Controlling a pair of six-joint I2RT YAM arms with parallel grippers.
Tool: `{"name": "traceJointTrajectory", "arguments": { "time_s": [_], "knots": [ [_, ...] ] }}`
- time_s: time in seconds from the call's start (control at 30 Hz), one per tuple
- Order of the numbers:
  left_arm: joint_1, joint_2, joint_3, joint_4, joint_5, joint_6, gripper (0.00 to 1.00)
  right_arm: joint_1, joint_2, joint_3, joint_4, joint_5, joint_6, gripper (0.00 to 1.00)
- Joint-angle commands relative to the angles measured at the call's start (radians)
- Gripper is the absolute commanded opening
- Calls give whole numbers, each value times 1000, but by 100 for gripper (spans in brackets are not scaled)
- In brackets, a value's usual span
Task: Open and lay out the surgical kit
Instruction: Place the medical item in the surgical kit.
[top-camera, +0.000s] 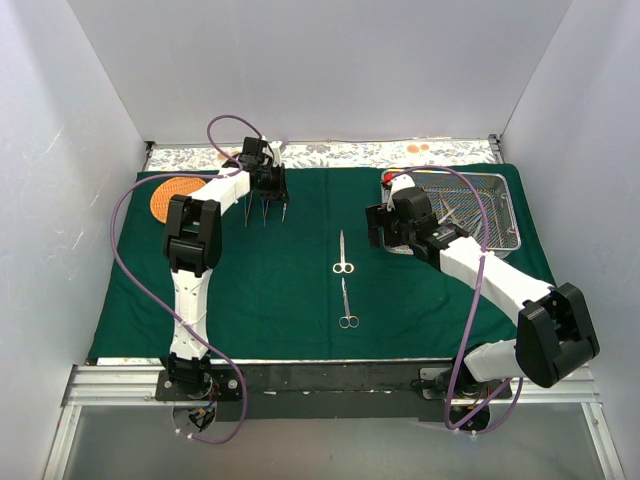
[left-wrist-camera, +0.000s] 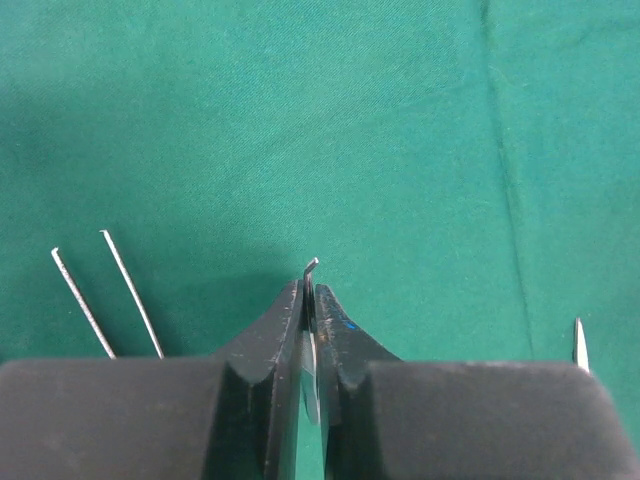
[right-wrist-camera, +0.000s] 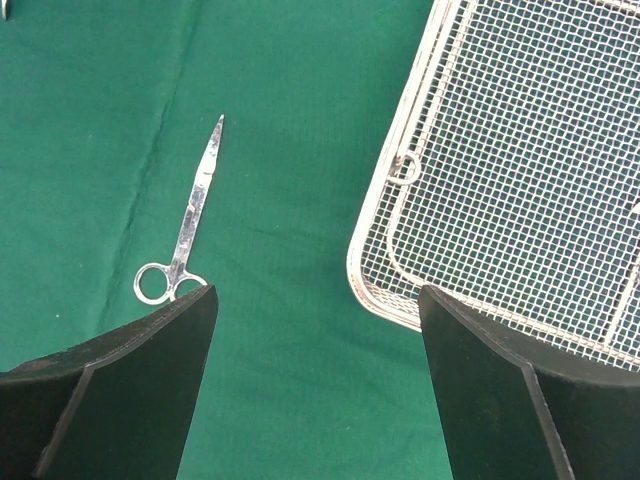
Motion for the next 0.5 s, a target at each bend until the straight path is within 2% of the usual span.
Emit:
{"name": "traceJointTrajectory", "arguments": {
  "time_s": [0.0, 0.17, 0.33, 0.47],
  "knots": [
    [8, 12, 32, -12, 5, 1, 8, -15, -1, 15, -2, -7, 8, 89],
    [14, 23, 29, -10, -10, -14, 13, -18, -2, 12, -6, -8, 5, 89],
    [27, 11, 6, 10, -15, -48, 24, -21, -5, 5, -5, -11, 4, 89],
    [30, -1, -13, 27, -20, -68, 26, -24, -4, 5, -6, -16, 2, 89]
  ]
}}
